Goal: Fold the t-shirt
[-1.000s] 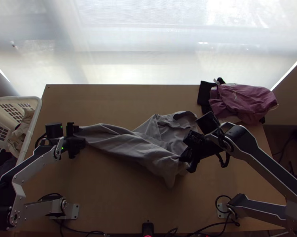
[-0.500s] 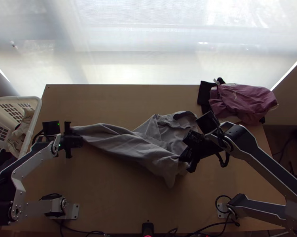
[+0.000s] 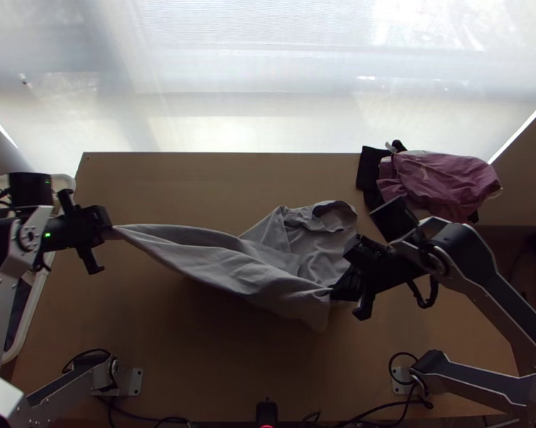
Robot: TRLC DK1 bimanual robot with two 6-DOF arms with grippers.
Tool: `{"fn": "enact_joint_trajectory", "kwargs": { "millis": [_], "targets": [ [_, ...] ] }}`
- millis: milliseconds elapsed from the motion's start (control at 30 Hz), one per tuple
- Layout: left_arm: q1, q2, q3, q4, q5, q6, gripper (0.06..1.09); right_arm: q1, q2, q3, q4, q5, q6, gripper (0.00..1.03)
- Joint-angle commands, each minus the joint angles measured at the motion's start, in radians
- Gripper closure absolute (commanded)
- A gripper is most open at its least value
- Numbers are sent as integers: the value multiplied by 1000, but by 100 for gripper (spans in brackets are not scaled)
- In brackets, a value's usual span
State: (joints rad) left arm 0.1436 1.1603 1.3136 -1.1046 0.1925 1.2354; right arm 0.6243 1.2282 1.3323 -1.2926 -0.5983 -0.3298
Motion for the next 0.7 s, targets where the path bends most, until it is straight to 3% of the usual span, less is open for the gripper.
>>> {"fn": "enact_joint_trajectory", "kwargs": {
  "millis": [0, 200, 333, 433, 667],
  "targets": [
    [17, -129, 268, -178, 28, -168, 105, -44, -44, 208, -100, -64, -2, 100],
    [17, -179, 458, -176, 139, -550, 105, -166, -151, 332, -83, -63, 32, 100],
    [16, -241, 513, -127, 185, -778, 105, -311, -251, 373, -7, -57, 110, 100],
    [-10, -297, 529, -104, 191, -881, 105, -426, -317, 403, 79, -49, 158, 100],
    [-24, -409, 550, 3, 260, -1165, 105, -486, -427, 398, 279, -51, 322, 100]
  ]
}}
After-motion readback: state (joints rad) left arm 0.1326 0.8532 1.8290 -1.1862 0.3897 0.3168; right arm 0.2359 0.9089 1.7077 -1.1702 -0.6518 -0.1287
